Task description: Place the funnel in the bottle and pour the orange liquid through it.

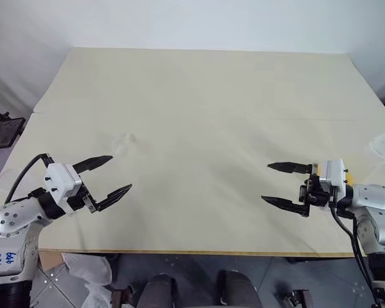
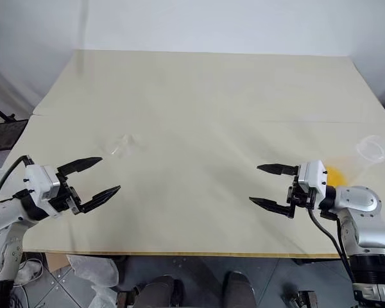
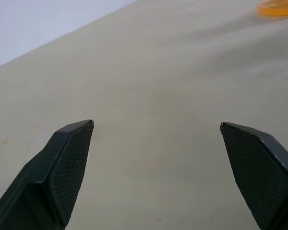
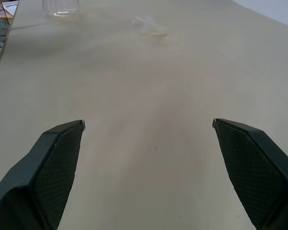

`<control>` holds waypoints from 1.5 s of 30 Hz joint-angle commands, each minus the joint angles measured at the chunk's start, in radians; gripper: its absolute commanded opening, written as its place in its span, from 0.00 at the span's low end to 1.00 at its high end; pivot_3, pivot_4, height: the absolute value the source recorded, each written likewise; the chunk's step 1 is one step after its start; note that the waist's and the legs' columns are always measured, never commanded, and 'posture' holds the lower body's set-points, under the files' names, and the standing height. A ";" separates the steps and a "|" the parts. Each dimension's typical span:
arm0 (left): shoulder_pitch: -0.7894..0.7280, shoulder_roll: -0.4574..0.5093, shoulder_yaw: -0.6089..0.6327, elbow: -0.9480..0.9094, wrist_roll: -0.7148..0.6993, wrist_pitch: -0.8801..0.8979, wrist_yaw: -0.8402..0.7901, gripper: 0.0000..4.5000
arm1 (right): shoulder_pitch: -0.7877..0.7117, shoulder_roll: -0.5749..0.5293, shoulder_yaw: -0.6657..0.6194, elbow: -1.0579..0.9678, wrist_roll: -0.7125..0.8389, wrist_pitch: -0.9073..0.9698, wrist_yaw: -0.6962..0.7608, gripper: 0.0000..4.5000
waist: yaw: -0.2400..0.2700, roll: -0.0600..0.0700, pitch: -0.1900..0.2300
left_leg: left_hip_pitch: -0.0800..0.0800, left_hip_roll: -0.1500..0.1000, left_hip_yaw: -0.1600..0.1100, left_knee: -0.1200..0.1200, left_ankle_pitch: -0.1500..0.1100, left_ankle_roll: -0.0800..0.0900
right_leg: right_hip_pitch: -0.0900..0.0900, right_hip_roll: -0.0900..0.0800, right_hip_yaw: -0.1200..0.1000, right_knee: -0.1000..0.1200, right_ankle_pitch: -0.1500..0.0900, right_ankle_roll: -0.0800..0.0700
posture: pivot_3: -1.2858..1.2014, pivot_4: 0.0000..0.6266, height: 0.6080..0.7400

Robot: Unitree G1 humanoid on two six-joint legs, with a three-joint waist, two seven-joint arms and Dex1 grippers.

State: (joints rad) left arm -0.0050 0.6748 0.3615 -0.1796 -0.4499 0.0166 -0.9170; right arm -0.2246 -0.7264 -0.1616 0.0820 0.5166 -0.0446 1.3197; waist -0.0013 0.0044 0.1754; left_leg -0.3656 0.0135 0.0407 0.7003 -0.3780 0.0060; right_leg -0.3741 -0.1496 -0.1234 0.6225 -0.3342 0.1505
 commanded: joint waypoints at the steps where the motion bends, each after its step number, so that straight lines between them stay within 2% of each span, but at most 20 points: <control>1: 0.011 0.008 0.016 -0.043 -0.023 0.032 0.023 1.00 | -0.001 0.012 -0.004 -0.027 0.001 -0.010 -0.010 1.00 | 0.000 0.000 0.000 | 0.000 0.000 0.000 0.000 0.000 0.000 | 0.000 0.000 0.000 0.000 0.000 0.000 | 0.52 0.24 1.00; 4: 0.020 -0.014 0.043 -0.070 -0.084 0.070 0.040 1.00 | -0.015 0.029 0.009 -0.019 -0.003 -0.006 -0.012 1.00 | 0.000 0.000 0.000 | 0.000 0.000 0.000 0.000 0.000 0.000 | 0.000 0.000 0.000 0.000 0.000 0.000 | 0.52 0.24 1.00; 8: 0.103 -0.054 0.101 -0.159 -0.136 0.122 0.109 1.00 | -0.044 0.063 0.035 -0.023 -0.001 0.003 -0.017 1.00 | -0.005 0.000 0.000 | 0.000 0.000 0.000 0.000 0.000 0.000 | 0.000 0.000 0.000 0.000 0.000 0.000 | 0.52 0.24 1.00; 15: 0.286 -0.257 0.220 -0.299 -0.129 0.067 0.320 1.00 | -0.120 0.165 0.076 -0.050 0.041 0.059 -0.045 1.00 | -0.003 0.000 0.000 | 0.000 0.001 -0.001 0.000 0.000 0.000 | 0.000 0.000 0.001 0.000 0.000 0.000 | 0.52 0.24 1.00; 20: 0.443 -0.471 0.302 -0.332 -0.073 -0.068 0.474 1.00 | -0.168 0.218 0.147 -0.057 0.025 0.055 -0.015 1.00 | -0.001 -0.001 0.000 | 0.000 0.001 -0.001 0.001 0.000 0.001 | 0.001 -0.001 0.001 -0.001 0.000 0.000 | 0.52 0.24 1.00; 26: 0.590 -0.578 0.349 -0.300 -0.090 -0.164 0.483 1.00 | -0.198 0.246 0.184 -0.034 0.021 0.050 0.011 1.00 | 0.002 -0.003 0.000 | 0.000 0.000 -0.001 0.001 -0.001 0.001 | 0.002 -0.001 0.000 -0.003 0.000 0.000 | 0.52 0.24 1.00; 29: 0.614 -0.617 0.374 -0.276 -0.108 -0.197 0.517 1.00 | -0.212 0.253 0.192 -0.014 0.015 0.040 0.020 1.00 | 0.002 -0.003 0.000 | 0.000 0.000 -0.001 0.001 -0.001 0.001 | 0.002 0.000 0.000 -0.003 0.000 0.000 | 0.52 0.24 1.00; 32: 0.599 -0.616 0.393 -0.273 -0.127 -0.192 0.563 1.00 | -0.221 0.261 0.194 -0.002 0.011 0.036 0.025 1.00 | 0.002 -0.003 0.000 | 0.000 0.000 -0.001 0.001 -0.001 0.001 | 0.002 0.000 0.000 -0.003 0.000 0.000 | 0.52 0.24 1.00; 38: 0.526 -0.504 0.381 -0.289 -0.111 -0.099 0.636 1.00 | -0.227 0.267 0.195 0.007 0.008 0.030 0.028 1.00 | 0.002 -0.003 0.000 | 0.000 0.001 -0.001 0.001 -0.001 0.001 | 0.002 0.000 0.000 -0.003 0.000 0.000 | 0.52 0.24 1.00; 45: 0.377 -0.312 0.372 -0.339 -0.154 0.215 0.816 1.00 | -0.216 0.279 0.197 -0.024 0.007 0.039 0.010 1.00 | -0.001 -0.004 0.000 | 0.000 0.000 -0.002 0.001 -0.001 0.001 | 0.001 0.000 0.000 -0.001 0.000 0.000 | 0.52 0.24 1.00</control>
State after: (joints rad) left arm 0.3769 0.3355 0.7266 -0.4727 -0.5915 0.1808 -0.1316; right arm -0.4453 -0.4541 0.0389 0.0984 0.5157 0.0000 1.3345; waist -0.0024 0.0008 0.1757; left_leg -0.3654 0.0139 0.0389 0.7014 -0.3787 0.0072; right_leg -0.3727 -0.1499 -0.1229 0.6216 -0.3342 0.1504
